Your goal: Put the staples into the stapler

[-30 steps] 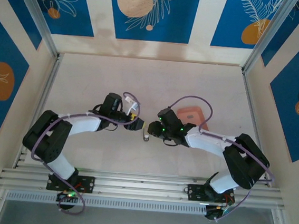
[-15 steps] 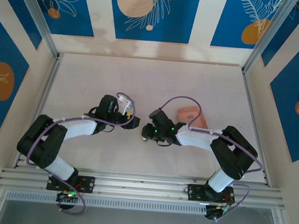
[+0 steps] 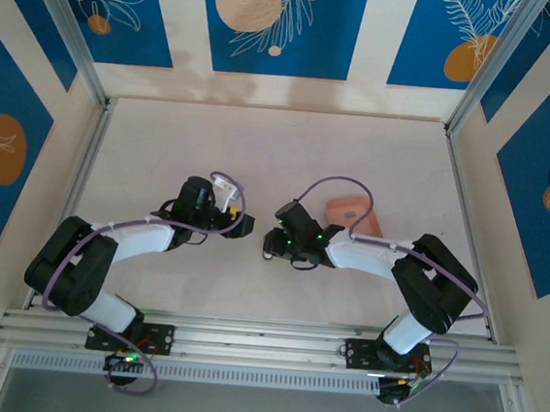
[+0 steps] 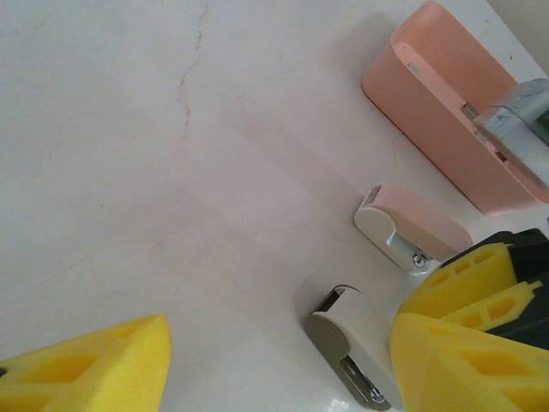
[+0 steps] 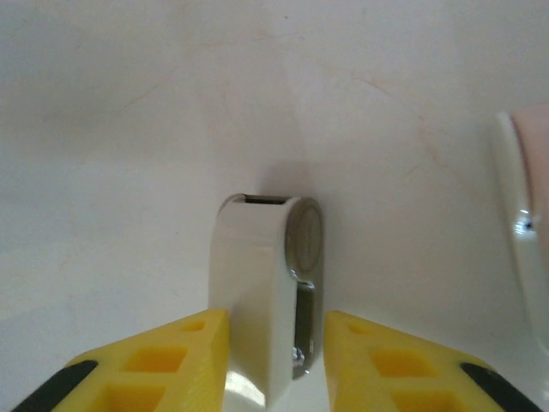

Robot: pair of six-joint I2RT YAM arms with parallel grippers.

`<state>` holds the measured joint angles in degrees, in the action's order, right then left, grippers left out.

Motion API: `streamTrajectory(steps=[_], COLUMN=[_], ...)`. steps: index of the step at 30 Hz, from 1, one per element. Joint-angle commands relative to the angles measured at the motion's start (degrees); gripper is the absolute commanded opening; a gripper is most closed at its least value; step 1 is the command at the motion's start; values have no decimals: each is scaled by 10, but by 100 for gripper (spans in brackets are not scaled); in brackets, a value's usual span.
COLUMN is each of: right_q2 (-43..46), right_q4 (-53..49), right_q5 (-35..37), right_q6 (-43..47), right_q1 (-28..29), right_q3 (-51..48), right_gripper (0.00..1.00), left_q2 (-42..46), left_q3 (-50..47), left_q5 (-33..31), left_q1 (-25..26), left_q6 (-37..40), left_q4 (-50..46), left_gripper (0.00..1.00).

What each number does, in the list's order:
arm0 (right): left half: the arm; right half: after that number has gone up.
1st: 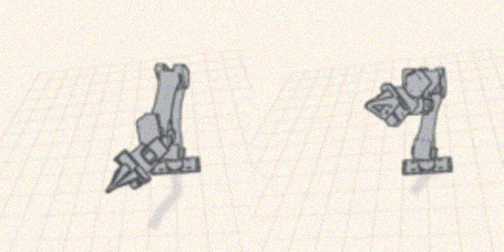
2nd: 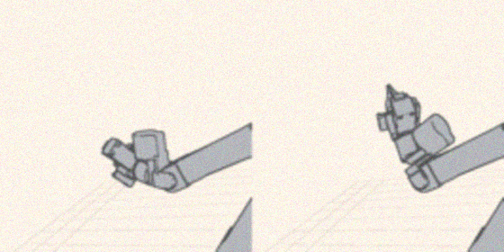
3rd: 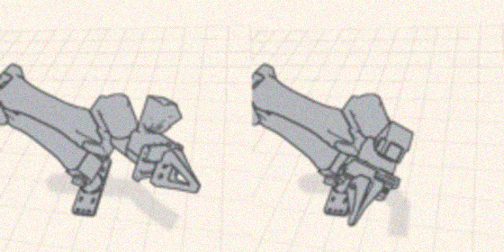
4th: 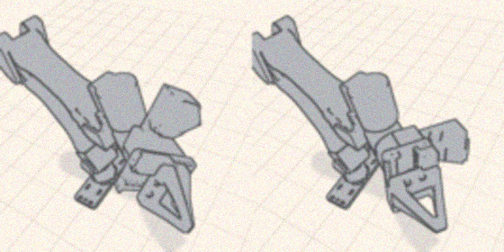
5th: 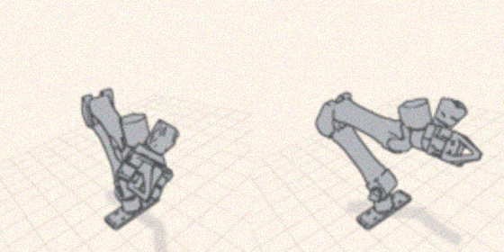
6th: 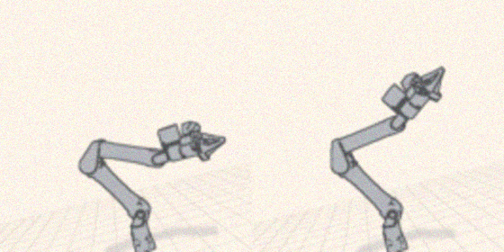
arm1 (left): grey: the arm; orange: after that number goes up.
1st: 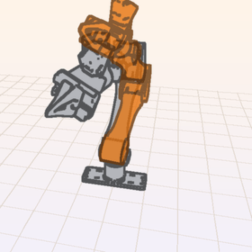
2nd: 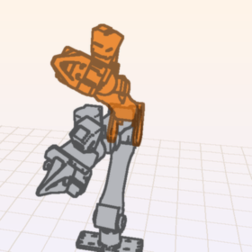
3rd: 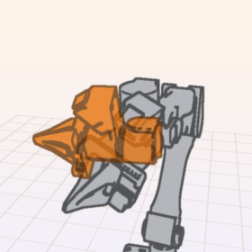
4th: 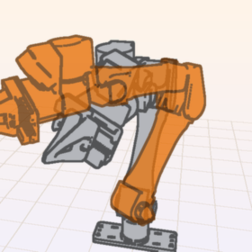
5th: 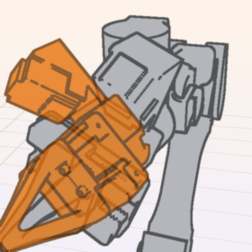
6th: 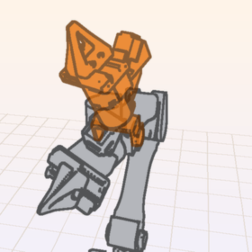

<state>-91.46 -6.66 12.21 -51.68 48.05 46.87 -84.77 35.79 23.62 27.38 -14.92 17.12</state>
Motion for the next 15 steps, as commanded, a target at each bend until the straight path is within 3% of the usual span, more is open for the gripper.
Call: streamTrajectory(steps=[1,8,15], right_q2=[23,79,160], right_q4=[-63,-58,-45], right_q5=[22,39,70], right_q6=[28,49,117], right_q1=[5,7,-49], right_q3=[1,-4,-23], right_gripper=[37,40,45], left_q2=[17,46,132], left_q3=[-4,-7,-24], left_q5=[-8,-44,-203], left_q1=[-6,-6,-13], left_q6=[3,12,51], left_q4=[0,-13,-30], left_gripper=[68,68,74])
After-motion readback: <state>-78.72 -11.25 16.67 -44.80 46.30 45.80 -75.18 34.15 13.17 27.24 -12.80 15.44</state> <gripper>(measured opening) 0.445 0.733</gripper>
